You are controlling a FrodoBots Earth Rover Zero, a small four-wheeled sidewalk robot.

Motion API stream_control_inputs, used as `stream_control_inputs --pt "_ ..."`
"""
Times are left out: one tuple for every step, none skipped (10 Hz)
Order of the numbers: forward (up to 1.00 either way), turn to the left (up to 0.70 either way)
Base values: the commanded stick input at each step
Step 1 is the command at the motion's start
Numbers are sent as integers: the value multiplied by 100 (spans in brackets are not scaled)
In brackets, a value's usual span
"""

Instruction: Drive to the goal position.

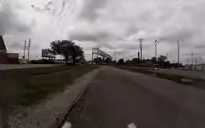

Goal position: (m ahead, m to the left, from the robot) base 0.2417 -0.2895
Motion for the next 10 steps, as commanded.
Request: stream_control_inputs --pt "45 0" --pt "45 0" --pt "45 0" --pt "45 0" --pt "45 0" --pt "45 0" --pt "45 0" --pt "45 0" --pt "45 0" --pt "45 0"
